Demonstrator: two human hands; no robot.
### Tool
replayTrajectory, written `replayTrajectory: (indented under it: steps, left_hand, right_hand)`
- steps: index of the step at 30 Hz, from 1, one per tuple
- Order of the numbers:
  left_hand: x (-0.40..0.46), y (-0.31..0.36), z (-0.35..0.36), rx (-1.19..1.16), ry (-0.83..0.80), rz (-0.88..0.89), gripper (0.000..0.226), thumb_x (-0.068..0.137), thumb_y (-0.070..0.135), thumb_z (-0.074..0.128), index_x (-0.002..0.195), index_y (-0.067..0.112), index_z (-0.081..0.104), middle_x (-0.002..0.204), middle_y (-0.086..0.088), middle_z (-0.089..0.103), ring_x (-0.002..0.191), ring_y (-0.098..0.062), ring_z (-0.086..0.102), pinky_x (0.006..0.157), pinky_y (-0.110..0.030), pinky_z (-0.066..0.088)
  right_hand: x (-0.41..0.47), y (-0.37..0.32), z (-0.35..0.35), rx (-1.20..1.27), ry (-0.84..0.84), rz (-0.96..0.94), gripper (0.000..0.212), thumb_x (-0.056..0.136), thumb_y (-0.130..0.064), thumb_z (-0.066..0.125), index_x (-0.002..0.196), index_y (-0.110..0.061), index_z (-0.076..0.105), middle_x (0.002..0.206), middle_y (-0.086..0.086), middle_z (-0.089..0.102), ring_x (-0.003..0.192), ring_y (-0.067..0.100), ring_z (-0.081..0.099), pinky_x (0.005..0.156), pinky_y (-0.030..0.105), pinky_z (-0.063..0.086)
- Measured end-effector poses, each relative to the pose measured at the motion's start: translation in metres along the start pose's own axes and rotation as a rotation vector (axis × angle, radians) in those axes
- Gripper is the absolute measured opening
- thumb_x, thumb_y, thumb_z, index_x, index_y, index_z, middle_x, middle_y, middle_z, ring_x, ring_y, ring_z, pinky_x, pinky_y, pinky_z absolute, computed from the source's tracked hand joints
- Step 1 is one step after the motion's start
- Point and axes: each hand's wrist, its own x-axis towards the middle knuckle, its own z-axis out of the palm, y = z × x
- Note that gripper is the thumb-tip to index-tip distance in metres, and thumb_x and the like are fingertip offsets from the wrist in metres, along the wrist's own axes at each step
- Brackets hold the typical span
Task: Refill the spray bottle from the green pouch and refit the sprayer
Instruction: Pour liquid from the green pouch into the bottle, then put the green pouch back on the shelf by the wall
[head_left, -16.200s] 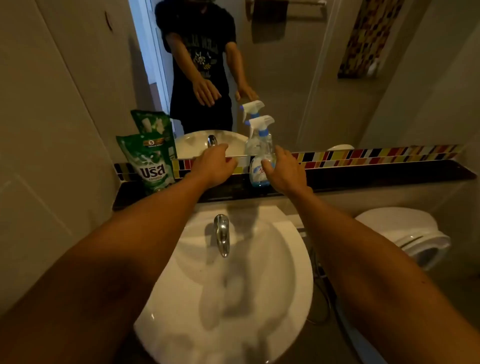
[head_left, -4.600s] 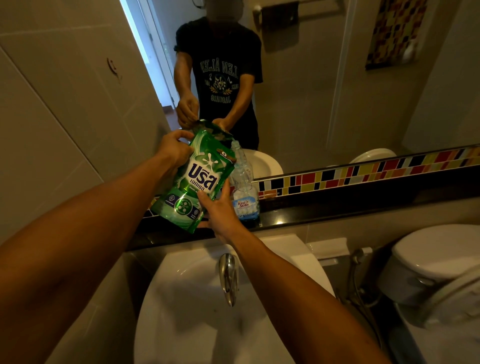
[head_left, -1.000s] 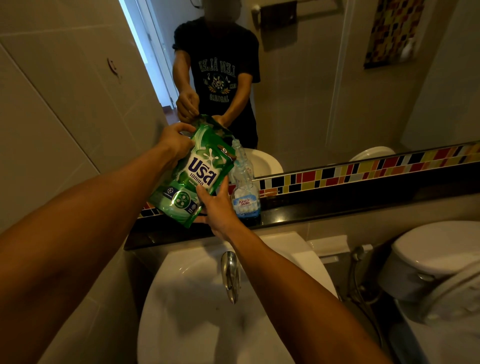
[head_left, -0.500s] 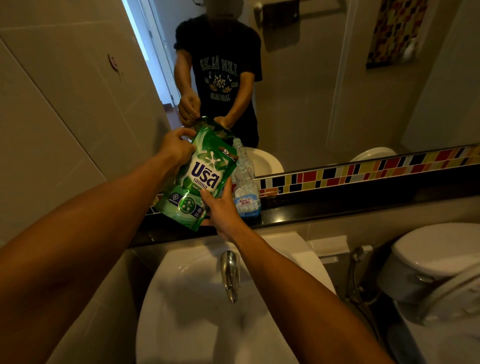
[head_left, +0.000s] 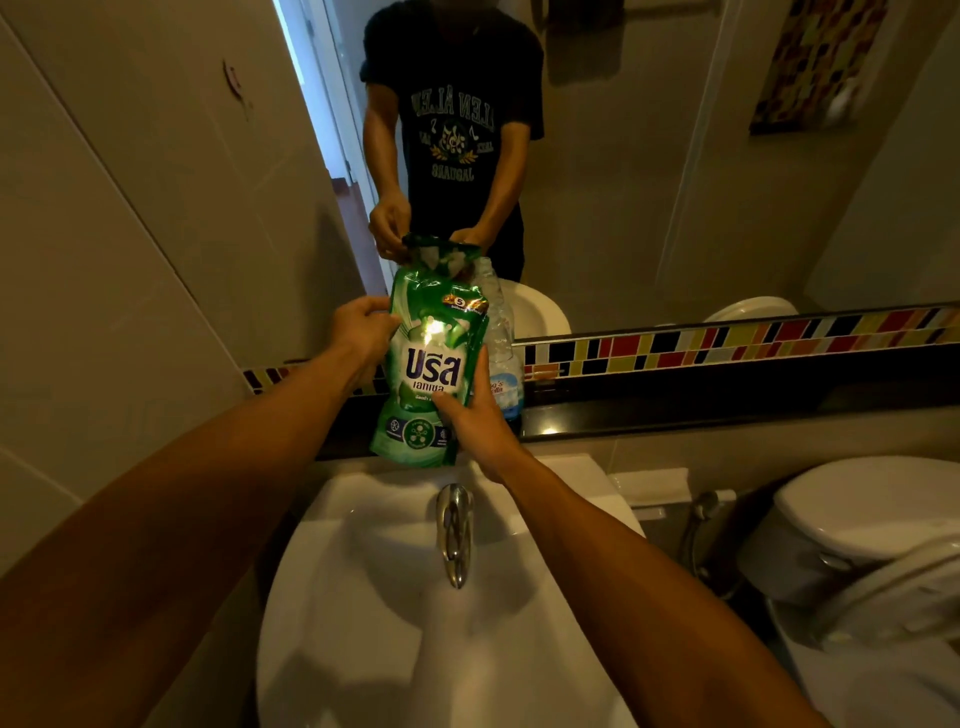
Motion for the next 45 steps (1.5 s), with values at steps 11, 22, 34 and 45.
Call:
replayTrajectory:
  steps: [11,22,34,45]
  left_hand:
    - [-0.014,-0.055,-0.005,-0.539,-0.016,-0.124,0.018,0.099,0.002,0.05,0.103,0.012,0.064,0.106,-0.012,0.07,0.098,-0.027,0.067,0.085,-0.048,0.057]
    - [-0.01,-0.068,-0.063,-0.643,0.097,-0.002,0.017,0.099,0.001,0.051,0.098,0.013,0.062,0.088,-0.004,0.072,0.08,-0.017,0.07,0.073,-0.036,0.057]
    - [0.014,-0.1,-0.146,-0.594,0.399,-0.022,0.015,0.092,0.011,0.06,0.092,0.025,0.066,0.093,-0.003,0.074,0.094,-0.032,0.071,0.07,-0.053,0.06]
    - [0.061,-0.134,-0.184,-0.607,0.557,-0.044,0.03,0.089,-0.001,0.056,0.091,0.027,0.065,0.111,-0.004,0.07,0.109,-0.033,0.064,0.085,-0.068,0.052]
  right_hand:
    - [0.007,0.02,-0.009,-0.102,0.049,-0.09,0.061,0.11,-0.039,0.047,0.164,-0.039,0.017,0.153,0.004,0.052,0.131,0.016,0.06,0.103,0.044,0.056]
    - [0.045,-0.004,0.043,-0.186,0.096,-0.102,0.017,0.111,-0.018,0.043,0.117,-0.016,0.059,0.108,0.0,0.07,0.1,0.013,0.069,0.081,0.028,0.058]
    - [0.1,0.009,0.142,-0.174,0.032,-0.031,0.011,0.108,-0.012,0.05,0.104,-0.017,0.059,0.097,0.0,0.068,0.087,0.012,0.069,0.061,0.016,0.056]
    - [0.143,0.038,0.191,-0.17,-0.057,-0.036,0.014,0.109,-0.011,0.049,0.115,-0.003,0.058,0.113,0.016,0.07,0.106,0.029,0.07,0.093,0.056,0.06]
